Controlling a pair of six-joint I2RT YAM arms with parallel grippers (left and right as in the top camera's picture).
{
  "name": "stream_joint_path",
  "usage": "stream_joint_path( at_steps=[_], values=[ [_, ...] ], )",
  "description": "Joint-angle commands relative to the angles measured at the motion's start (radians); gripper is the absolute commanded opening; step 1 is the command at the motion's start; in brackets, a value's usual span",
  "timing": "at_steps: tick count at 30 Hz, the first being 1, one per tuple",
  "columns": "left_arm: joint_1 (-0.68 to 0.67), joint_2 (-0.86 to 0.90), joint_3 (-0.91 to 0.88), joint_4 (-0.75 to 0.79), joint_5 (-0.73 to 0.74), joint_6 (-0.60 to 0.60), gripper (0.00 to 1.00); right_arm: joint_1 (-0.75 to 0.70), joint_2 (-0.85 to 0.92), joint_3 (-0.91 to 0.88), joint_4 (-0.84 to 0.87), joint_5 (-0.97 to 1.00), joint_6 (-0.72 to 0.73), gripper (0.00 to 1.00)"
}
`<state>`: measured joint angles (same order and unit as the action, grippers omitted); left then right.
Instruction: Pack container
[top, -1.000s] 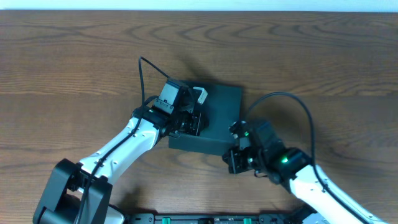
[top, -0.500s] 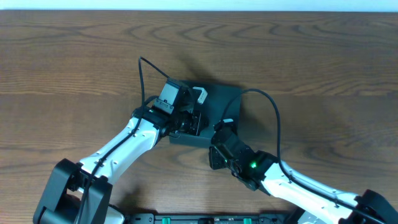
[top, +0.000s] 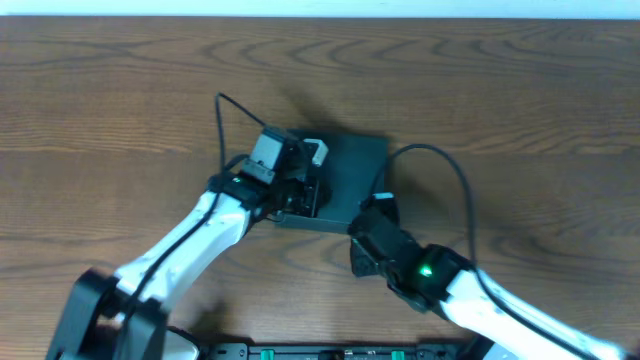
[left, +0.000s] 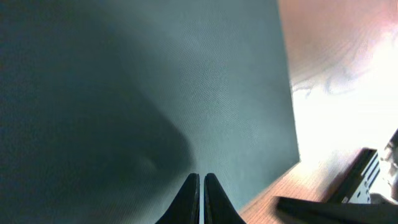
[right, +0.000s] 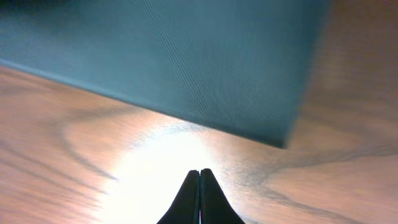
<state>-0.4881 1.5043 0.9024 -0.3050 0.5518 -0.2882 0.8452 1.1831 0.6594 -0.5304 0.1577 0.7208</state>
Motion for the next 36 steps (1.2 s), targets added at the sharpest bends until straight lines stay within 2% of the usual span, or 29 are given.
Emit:
stream_joint_path(
  at_steps=[1, 4, 9, 14, 17, 18, 19, 20, 21, 23, 26, 36],
  values=[
    [0.033, -0.188, -0.001, -0.054, -0.098, -0.008, 0.06, -0.041, -0.172, 0.077, -0.059, 0.091, -0.011, 0.02],
    [0.076, -0.387, -0.001, -0.216, -0.203, -0.007, 0.06, -0.113, -0.346, 0.089, -0.127, 0.103, -0.012, 0.02],
    [0.116, -0.724, -0.003, -0.508, -0.309, -0.006, 0.06, -0.202, -0.639, 0.089, -0.355, 0.055, 0.003, 0.02],
    [0.115, -0.966, -0.085, -0.620, -0.308, -0.036, 0.06, -0.203, -0.800, 0.062, -0.489, 0.021, 0.054, 0.02],
    [0.115, -1.073, -0.209, -0.611, -0.294, -0.088, 0.06, -0.203, -0.824, 0.040, -0.507, -0.005, 0.060, 0.02],
    [0.115, -1.093, -0.235, -0.600, -0.286, -0.099, 0.06, -0.203, -0.822, 0.040, -0.507, -0.010, 0.061, 0.05],
    [0.115, -1.108, -0.257, -0.587, -0.278, -0.111, 0.06, -0.203, -0.822, 0.040, -0.506, -0.026, 0.061, 0.40],
    [0.115, -1.115, -0.271, -0.576, -0.268, -0.114, 0.06, -0.203, -0.822, 0.040, -0.505, -0.051, 0.073, 0.88],
    [0.115, -1.114, -0.275, -0.574, -0.267, -0.125, 0.24, -0.203, -0.821, 0.040, -0.505, -0.072, 0.097, 0.99],
    [0.115, -1.112, -0.276, -0.581, -0.267, -0.184, 0.96, -0.203, -0.821, 0.040, -0.507, -0.110, 0.156, 0.99],
    [0.115, -1.112, -0.276, -0.589, -0.248, -0.251, 0.96, -0.203, -0.820, 0.040, -0.529, -0.179, 0.191, 0.99],
    [0.115, -1.112, -0.276, -0.589, -0.248, -0.251, 0.95, -0.203, -0.819, 0.040, -0.574, -0.177, 0.191, 0.99]
  ],
)
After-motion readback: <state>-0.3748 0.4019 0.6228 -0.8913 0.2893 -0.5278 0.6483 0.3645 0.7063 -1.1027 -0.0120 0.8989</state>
